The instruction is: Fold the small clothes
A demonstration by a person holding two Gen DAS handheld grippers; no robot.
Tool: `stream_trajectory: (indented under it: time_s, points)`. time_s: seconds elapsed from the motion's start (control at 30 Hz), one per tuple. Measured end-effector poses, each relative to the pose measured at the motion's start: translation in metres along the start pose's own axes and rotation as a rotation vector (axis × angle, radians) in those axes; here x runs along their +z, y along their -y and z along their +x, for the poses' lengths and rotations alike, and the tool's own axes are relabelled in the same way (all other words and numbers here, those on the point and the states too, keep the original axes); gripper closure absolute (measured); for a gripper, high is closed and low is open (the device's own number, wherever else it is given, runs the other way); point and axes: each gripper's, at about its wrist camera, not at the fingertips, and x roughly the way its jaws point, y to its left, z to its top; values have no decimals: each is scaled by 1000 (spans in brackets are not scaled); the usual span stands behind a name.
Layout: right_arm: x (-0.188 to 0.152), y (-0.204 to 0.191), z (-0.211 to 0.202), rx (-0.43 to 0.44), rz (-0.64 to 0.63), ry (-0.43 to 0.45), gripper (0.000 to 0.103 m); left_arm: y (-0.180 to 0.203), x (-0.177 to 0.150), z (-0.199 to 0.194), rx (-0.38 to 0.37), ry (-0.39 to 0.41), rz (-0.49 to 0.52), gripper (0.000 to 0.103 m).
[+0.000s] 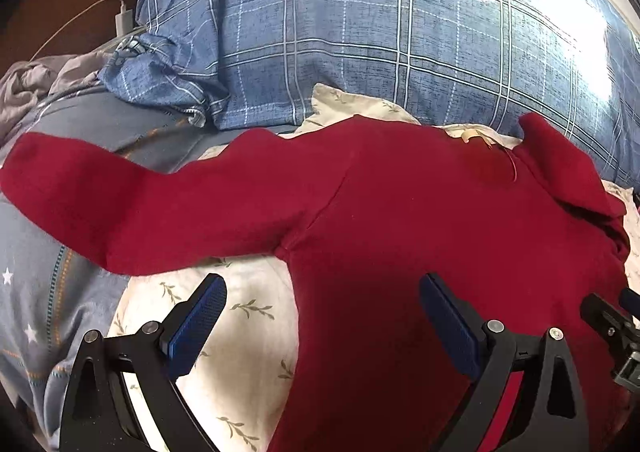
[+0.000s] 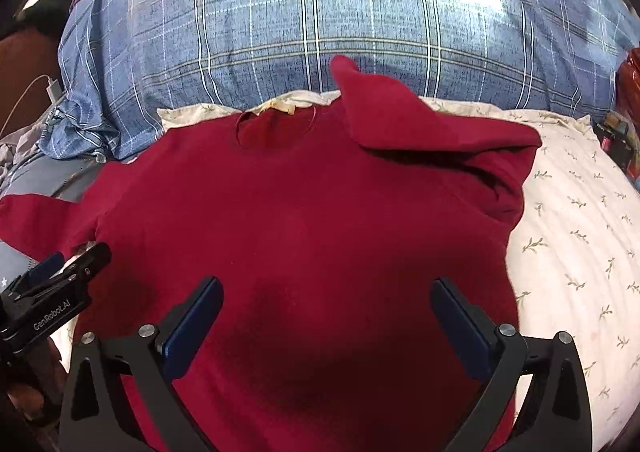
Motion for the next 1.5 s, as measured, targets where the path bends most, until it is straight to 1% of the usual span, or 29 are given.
stream_trajectory:
  time_s: [0.3,0.47,0.93,1.1,1.3,1.5]
  points:
    - [4,-4,5,4,23,4,0,1,-4,6,-9,13,17,6]
    - [6,-9,5,-4,12,14,0,0,-7,8,-8,13,31,6]
    - [8,-10,9,-1,8,3,0,0,-9,8,-8,23,34,6]
    - [8,-13,8,-2,-1,20,0,1,-9,9,-9,22,35,6]
    - [6,-12,12,5,17,11,0,3,-8,9,-12,22,45,6]
    - [4,-6,15,-4,41,-2,0,0,-8,10,-18,17,31,6]
